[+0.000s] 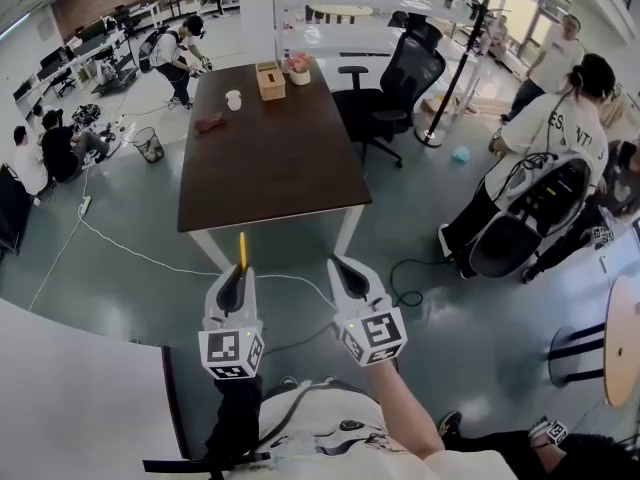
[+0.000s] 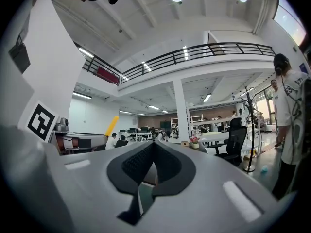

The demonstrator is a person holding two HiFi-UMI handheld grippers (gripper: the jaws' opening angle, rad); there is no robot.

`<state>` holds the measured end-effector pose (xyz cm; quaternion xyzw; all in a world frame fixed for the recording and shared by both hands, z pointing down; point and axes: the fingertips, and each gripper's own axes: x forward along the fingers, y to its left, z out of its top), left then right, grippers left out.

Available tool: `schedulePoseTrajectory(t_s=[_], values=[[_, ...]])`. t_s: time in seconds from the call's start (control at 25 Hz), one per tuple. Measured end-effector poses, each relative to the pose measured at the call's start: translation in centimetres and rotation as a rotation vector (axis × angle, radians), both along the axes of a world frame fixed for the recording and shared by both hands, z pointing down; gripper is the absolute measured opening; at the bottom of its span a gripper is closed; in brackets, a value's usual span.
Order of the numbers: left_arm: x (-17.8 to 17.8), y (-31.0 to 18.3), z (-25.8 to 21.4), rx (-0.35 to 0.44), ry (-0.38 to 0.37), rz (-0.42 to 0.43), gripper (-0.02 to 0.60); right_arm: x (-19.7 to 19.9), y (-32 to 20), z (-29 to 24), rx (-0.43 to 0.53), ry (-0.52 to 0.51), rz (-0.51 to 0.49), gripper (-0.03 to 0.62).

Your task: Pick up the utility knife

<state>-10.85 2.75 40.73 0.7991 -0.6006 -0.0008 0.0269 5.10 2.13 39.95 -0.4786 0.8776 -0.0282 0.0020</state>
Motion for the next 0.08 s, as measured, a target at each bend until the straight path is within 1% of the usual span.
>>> schedulePoseTrajectory(t_s=[0.08], values=[[-0.03,-0.02,-0.02,0.001,-0.001,0.002,0.046,-0.03,-0.03,0.03,0.0,0.001,0.002,-0.002]])
